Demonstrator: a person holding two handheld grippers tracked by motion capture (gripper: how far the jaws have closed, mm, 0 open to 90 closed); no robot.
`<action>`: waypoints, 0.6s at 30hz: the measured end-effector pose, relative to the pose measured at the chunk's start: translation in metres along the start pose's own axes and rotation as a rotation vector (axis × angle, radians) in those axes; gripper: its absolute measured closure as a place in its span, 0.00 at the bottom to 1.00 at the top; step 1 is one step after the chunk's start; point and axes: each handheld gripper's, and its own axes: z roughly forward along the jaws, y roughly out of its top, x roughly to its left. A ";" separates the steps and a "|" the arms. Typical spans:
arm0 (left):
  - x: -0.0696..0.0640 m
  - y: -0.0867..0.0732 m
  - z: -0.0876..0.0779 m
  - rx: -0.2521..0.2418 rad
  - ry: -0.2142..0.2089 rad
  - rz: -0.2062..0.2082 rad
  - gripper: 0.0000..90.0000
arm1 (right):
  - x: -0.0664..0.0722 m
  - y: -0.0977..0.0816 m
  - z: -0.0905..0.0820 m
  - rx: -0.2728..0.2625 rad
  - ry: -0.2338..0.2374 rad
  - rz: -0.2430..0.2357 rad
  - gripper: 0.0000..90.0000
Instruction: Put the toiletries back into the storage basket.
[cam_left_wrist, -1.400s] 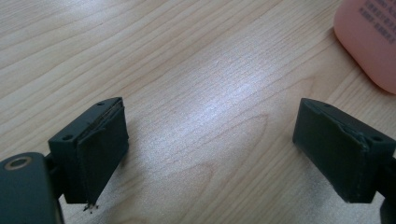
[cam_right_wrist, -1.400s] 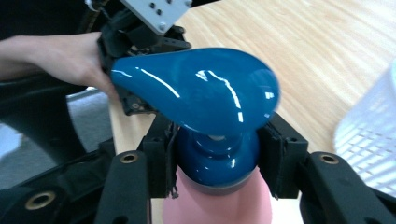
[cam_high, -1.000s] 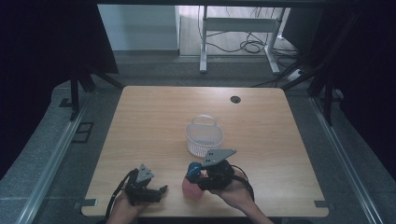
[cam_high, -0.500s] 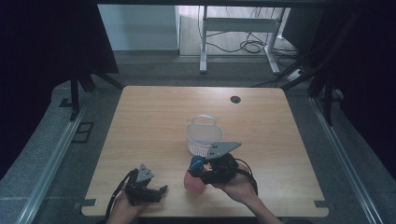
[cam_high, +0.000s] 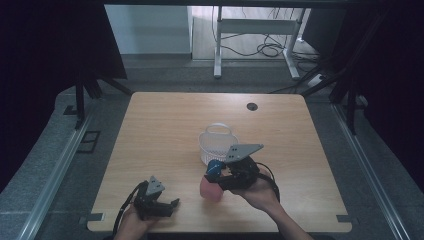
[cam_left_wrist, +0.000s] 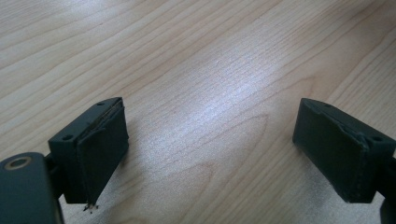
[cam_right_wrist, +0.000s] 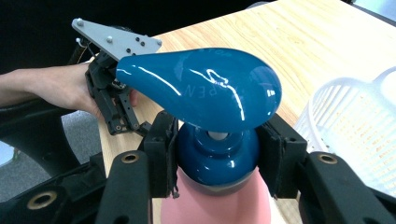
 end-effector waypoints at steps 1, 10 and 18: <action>0.000 0.000 0.000 0.000 0.001 0.000 0.11 | -0.001 0.001 -0.001 0.000 -0.001 -0.001 0.59; 0.000 0.000 0.000 0.000 0.000 0.000 0.11 | -0.007 0.011 -0.009 -0.008 -0.012 -0.008 0.59; 0.000 0.000 0.000 0.000 0.000 0.000 0.11 | -0.013 0.020 -0.016 -0.014 -0.014 -0.015 0.59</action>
